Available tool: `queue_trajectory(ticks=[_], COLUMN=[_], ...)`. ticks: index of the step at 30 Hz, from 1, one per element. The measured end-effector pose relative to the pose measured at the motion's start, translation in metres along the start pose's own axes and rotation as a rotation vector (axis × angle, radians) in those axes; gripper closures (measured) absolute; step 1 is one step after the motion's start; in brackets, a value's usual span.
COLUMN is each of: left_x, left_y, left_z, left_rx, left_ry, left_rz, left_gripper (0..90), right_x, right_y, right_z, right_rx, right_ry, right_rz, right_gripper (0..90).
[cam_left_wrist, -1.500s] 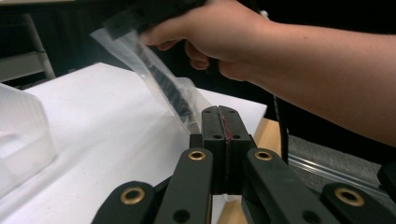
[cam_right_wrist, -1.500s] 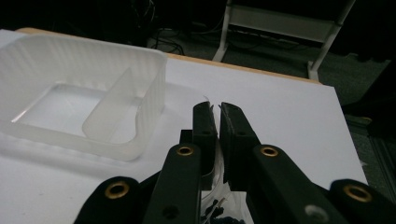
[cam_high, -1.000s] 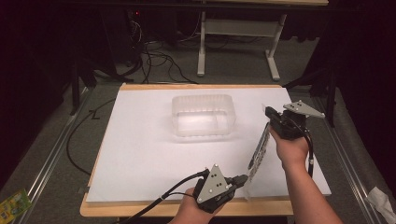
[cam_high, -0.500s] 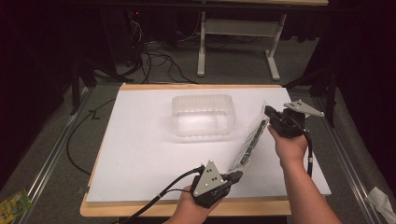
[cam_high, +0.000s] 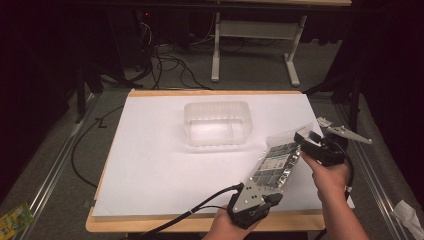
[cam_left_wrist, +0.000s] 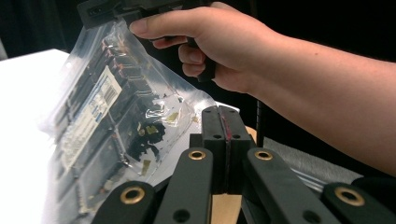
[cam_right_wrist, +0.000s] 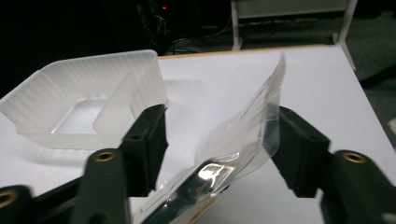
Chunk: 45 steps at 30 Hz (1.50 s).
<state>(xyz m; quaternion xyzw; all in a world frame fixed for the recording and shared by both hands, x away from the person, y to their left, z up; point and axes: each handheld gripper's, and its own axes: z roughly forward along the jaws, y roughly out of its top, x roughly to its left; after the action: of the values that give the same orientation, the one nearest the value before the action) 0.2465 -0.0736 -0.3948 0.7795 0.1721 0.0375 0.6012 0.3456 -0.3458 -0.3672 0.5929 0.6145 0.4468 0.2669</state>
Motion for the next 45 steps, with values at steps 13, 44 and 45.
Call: queue_trajectory(ticks=[13, 44, 45], left_x=[-0.002, -0.001, -0.001], left_y=[-0.003, -0.017, -0.017], left_z=[0.011, 0.014, 0.014], left_rx=[0.004, 0.080, 0.080], left_ry=[-0.001, -0.076, -0.076], left_rz=[-0.030, -0.040, -0.040], left_gripper=[90.0, 74.2, 73.3], right_x=[-0.030, -0.023, -0.023], right_y=[-0.040, -0.044, -0.044], right_z=[-0.014, -0.019, -0.019], right_rx=[0.056, 0.110, 0.110], right_ry=[0.034, 0.251, 0.251], right_rz=[0.161, 0.243, 0.243], right_gripper=[19.0, 70.9, 70.9])
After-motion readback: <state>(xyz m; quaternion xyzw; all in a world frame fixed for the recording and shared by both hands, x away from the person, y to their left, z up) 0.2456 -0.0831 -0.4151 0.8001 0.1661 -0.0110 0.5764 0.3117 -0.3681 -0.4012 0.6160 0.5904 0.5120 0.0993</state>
